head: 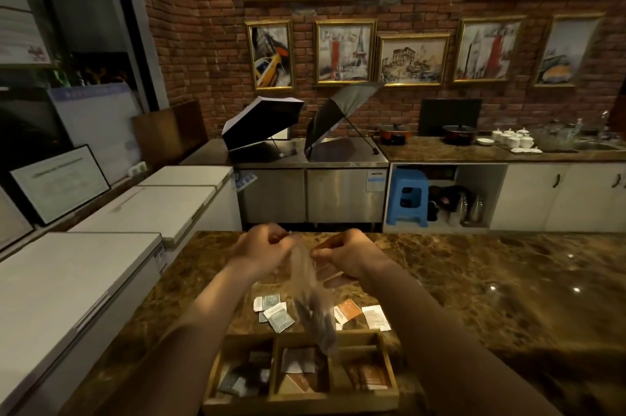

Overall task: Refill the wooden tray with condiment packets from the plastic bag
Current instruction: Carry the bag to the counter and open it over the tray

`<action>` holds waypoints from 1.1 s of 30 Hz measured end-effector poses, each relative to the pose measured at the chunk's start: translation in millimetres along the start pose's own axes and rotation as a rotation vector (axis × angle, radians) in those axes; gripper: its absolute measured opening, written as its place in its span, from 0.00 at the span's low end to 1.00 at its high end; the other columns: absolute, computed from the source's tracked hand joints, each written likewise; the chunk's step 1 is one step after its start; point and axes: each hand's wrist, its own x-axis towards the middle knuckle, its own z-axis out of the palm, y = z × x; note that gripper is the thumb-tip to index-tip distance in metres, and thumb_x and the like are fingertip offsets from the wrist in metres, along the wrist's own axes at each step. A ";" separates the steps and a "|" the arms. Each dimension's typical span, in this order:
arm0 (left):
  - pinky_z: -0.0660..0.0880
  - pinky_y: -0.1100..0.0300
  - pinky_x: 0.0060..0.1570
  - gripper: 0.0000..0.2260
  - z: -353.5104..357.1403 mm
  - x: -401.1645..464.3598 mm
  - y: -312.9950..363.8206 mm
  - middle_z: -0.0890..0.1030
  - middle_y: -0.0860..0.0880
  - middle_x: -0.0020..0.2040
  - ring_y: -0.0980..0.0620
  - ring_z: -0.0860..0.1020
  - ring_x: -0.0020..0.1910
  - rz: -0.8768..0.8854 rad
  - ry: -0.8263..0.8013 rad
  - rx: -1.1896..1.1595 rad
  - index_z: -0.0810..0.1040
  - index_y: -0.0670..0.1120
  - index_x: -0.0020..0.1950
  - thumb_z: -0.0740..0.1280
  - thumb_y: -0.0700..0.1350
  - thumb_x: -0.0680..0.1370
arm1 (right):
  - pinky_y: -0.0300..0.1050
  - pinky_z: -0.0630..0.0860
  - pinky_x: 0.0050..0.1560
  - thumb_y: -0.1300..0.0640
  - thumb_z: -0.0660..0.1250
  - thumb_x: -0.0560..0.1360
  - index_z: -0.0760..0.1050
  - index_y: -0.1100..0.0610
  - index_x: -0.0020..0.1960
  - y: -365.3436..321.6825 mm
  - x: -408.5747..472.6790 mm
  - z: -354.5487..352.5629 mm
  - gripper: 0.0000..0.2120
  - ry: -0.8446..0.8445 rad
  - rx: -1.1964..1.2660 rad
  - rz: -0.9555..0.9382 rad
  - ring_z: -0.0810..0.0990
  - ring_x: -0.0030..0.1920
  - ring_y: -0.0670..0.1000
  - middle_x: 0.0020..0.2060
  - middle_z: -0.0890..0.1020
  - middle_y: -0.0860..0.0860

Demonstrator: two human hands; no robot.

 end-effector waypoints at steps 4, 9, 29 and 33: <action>0.83 0.55 0.35 0.28 -0.1 -3.5 14.4 0.86 0.44 0.48 0.46 0.87 0.40 -0.197 -0.184 -0.377 0.70 0.42 0.71 0.71 0.57 0.77 | 0.46 0.86 0.36 0.61 0.73 0.77 0.81 0.64 0.54 -3.8 -1.0 10.6 0.09 0.007 0.110 0.000 0.88 0.42 0.53 0.46 0.87 0.59; 0.84 0.51 0.40 0.23 1.8 -9.8 23.4 0.85 0.42 0.46 0.45 0.87 0.42 -0.271 -0.162 -0.440 0.66 0.43 0.56 0.76 0.50 0.74 | 0.51 0.85 0.46 0.65 0.73 0.75 0.83 0.65 0.52 -1.8 -0.3 20.2 0.07 0.078 0.118 -0.028 0.86 0.45 0.52 0.45 0.86 0.57; 0.81 0.59 0.32 0.12 -4.6 -15.0 14.3 0.85 0.44 0.45 0.52 0.85 0.36 -0.234 -0.229 -0.433 0.79 0.42 0.53 0.75 0.34 0.72 | 0.45 0.82 0.32 0.55 0.72 0.78 0.81 0.63 0.54 -9.6 -18.1 18.1 0.11 0.013 0.214 0.052 0.86 0.35 0.53 0.45 0.88 0.60; 0.82 0.58 0.37 0.09 -6.8 -15.7 10.2 0.86 0.44 0.45 0.50 0.86 0.40 -0.194 -0.248 -0.402 0.83 0.43 0.50 0.77 0.37 0.71 | 0.46 0.83 0.34 0.59 0.69 0.79 0.82 0.62 0.54 -10.9 -18.3 16.5 0.08 -0.006 0.245 0.104 0.86 0.39 0.54 0.49 0.86 0.61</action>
